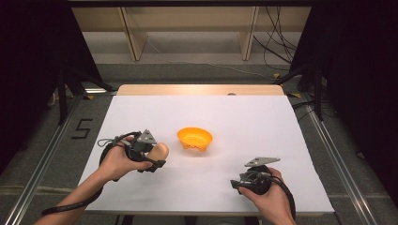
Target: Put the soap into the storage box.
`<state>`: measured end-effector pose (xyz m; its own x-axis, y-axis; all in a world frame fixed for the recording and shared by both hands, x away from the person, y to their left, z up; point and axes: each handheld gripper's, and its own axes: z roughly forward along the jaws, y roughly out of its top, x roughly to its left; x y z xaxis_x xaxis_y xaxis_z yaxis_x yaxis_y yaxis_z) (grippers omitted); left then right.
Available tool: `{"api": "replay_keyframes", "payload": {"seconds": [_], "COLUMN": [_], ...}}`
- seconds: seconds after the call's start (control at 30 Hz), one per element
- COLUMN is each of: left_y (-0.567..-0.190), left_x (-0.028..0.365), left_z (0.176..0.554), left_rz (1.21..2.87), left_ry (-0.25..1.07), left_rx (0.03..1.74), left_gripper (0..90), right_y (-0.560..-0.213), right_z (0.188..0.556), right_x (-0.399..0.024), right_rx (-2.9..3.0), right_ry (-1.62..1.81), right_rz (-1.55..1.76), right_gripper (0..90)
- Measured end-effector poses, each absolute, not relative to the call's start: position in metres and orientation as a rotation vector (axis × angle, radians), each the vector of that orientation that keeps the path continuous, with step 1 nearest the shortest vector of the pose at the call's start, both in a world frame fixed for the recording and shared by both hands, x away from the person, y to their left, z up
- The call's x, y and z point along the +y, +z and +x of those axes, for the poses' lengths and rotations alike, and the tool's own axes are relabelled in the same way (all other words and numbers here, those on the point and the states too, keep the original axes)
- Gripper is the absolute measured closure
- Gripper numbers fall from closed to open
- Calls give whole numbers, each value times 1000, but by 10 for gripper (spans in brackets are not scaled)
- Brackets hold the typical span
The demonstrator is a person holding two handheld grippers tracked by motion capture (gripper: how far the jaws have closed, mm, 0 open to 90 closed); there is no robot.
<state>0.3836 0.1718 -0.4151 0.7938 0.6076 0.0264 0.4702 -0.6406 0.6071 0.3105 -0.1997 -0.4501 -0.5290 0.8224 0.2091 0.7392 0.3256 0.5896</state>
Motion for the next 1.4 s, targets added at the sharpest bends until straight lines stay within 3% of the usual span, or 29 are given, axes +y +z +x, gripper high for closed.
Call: {"api": "replay_keyframes", "payload": {"seconds": [1.4], "left_y": [-403], "left_x": [154], "left_z": [407], "left_rz": [2373], "left_ry": [330], "left_rx": [702], "left_gripper": [324], "right_y": [-447], "right_z": [310], "right_x": [-201], "right_rx": [2442], "right_ry": [981], "right_rz": [1464], "right_gripper": [542]}}
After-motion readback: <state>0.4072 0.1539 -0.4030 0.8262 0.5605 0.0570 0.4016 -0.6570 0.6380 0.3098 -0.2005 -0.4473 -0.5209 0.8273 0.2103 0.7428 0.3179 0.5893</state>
